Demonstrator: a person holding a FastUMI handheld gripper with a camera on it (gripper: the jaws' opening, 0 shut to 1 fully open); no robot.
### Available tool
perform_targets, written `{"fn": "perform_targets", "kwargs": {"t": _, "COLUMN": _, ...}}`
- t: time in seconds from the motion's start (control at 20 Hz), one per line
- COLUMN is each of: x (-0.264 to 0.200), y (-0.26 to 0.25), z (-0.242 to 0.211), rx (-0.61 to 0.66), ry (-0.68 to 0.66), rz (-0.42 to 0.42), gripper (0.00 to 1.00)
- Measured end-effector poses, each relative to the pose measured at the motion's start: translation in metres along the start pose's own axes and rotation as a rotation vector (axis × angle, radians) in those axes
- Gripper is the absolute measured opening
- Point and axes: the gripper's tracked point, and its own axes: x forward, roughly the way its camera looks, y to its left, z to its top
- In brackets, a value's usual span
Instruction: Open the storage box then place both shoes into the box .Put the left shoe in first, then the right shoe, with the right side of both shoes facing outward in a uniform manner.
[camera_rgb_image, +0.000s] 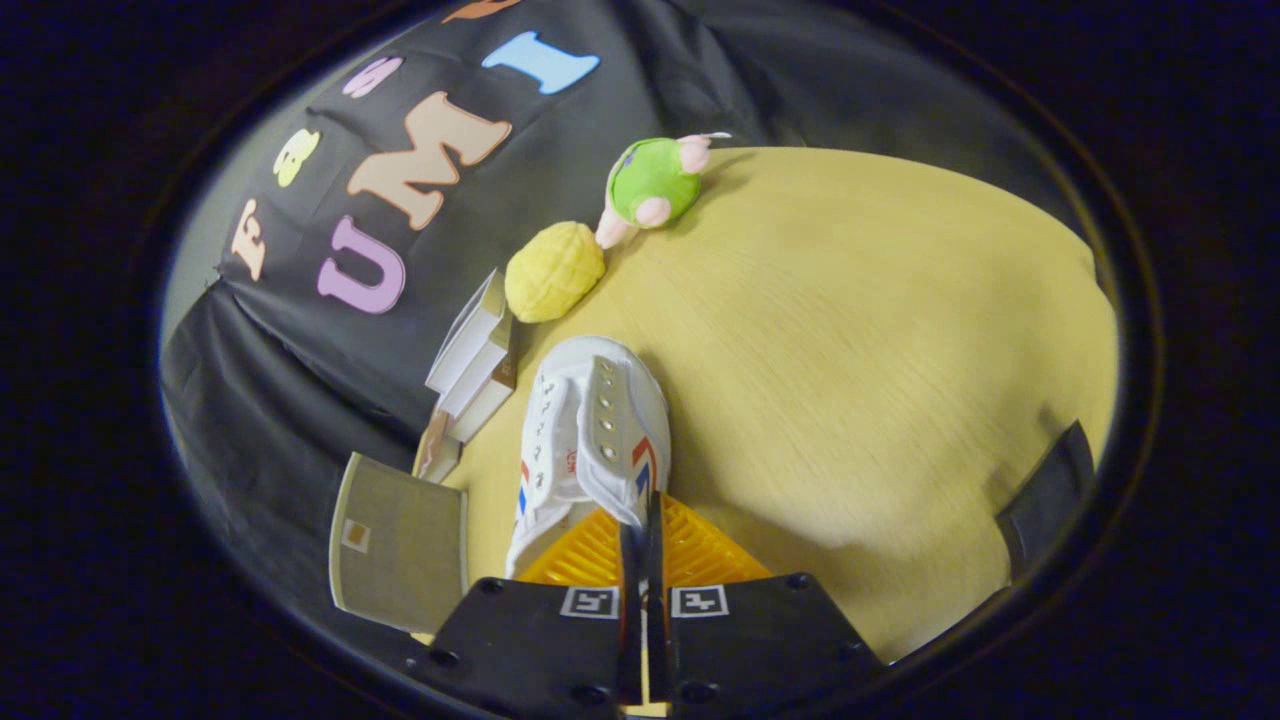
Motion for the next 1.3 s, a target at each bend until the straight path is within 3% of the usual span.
{"fn": "perform_targets", "kwargs": {"t": 0.45, "x": -0.002, "y": 0.025, "z": -0.010, "rx": 0.158, "ry": 0.020, "rz": 0.121, "gripper": 0.04}}
{"fn": "perform_targets", "kwargs": {"t": 1.0, "x": -0.008, "y": 0.071, "z": -0.035, "rx": 0.037, "ry": 0.040, "rz": 0.193, "gripper": 0.04}}
{"fn": "perform_targets", "kwargs": {"t": 1.3, "x": -0.010, "y": 0.097, "z": -0.053, "rx": 0.049, "ry": 0.077, "rz": 0.266, "gripper": 0.04}}
